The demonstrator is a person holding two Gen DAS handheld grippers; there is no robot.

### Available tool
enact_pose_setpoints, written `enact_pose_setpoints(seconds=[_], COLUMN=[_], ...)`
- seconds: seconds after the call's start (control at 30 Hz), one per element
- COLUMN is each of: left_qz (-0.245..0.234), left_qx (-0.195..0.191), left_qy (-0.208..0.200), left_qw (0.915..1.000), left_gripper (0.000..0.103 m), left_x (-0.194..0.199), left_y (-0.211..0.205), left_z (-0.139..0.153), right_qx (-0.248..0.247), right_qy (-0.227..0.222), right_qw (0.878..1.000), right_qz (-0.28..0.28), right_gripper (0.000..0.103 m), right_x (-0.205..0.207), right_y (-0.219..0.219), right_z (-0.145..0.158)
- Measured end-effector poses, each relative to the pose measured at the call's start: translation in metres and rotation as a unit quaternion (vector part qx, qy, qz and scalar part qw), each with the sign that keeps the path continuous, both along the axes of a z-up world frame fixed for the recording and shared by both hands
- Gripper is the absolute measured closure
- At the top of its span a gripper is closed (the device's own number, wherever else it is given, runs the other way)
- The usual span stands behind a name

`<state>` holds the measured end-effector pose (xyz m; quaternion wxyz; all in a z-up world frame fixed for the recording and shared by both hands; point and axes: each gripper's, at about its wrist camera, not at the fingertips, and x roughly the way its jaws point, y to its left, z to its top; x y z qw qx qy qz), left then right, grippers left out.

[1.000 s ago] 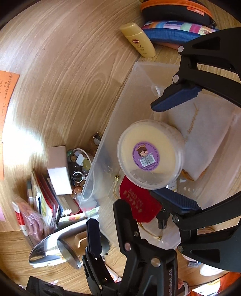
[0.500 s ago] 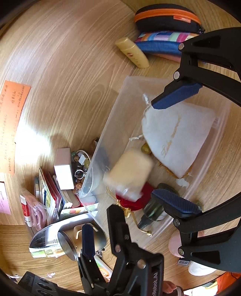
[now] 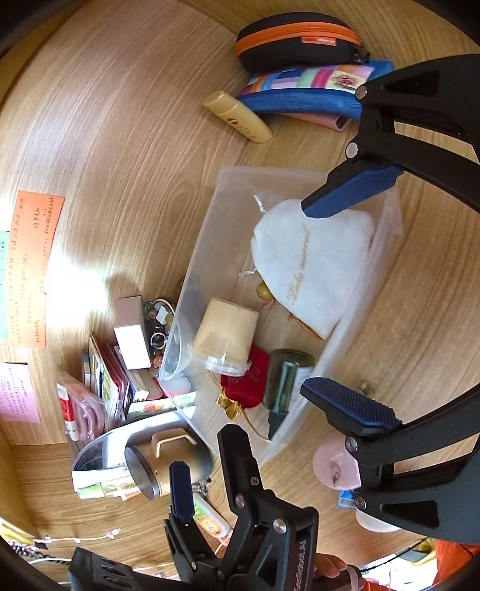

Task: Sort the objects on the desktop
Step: 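Open both grippers to release the pouch and tub into the box, then withdraw both grippers and grasp the white round powder case with left gripper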

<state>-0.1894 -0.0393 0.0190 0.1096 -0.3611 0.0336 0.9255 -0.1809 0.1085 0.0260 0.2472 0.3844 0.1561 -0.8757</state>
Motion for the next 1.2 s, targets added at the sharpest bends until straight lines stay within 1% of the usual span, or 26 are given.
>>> enact_pose_setpoints(seconds=[0.3,0.43,0.7,0.83,0.9,1.03,1.13,1.2], left_qz=[0.009,0.013,0.033,0.041,0.043,0.04,0.038,0.038], left_qx=[-0.007,-0.02,-0.027,-0.029,-0.024,-0.015,-0.012,-0.002], left_qy=[-0.008,-0.014,-0.027,-0.042,-0.049,-0.058,-0.058,-0.062], left_qw=[0.9999,0.9996,0.9987,0.9979,0.9976,0.9974,0.9975,0.9974], left_gripper=[0.014,0.014,0.014,0.014,0.014,0.014,0.014,0.014], left_x=[0.025,0.036,0.068,0.083,0.091,0.106,0.119,0.125], left_y=[-0.006,-0.011,-0.035,-0.044,-0.046,-0.046,-0.041,-0.039], left_z=[-0.007,-0.013,-0.025,-0.037,-0.043,-0.053,-0.058,-0.061], right_qx=[-0.012,-0.002,0.012,0.003,0.0,0.014,0.021,0.021], right_qy=[0.004,0.016,0.043,0.043,0.041,0.045,0.038,0.034], right_qw=[1.0,1.0,0.998,0.998,0.998,0.998,0.998,0.999], right_qz=[0.002,0.008,0.034,0.041,0.04,0.036,0.035,0.032], right_gripper=[0.016,0.016,0.016,0.016,0.016,0.016,0.016,0.016], right_x=[0.028,0.044,0.078,0.093,0.099,0.108,0.111,0.112], right_y=[0.003,0.001,-0.013,-0.014,-0.013,-0.014,-0.012,-0.01], right_z=[0.0,-0.002,-0.002,-0.005,-0.009,-0.018,-0.026,-0.029])
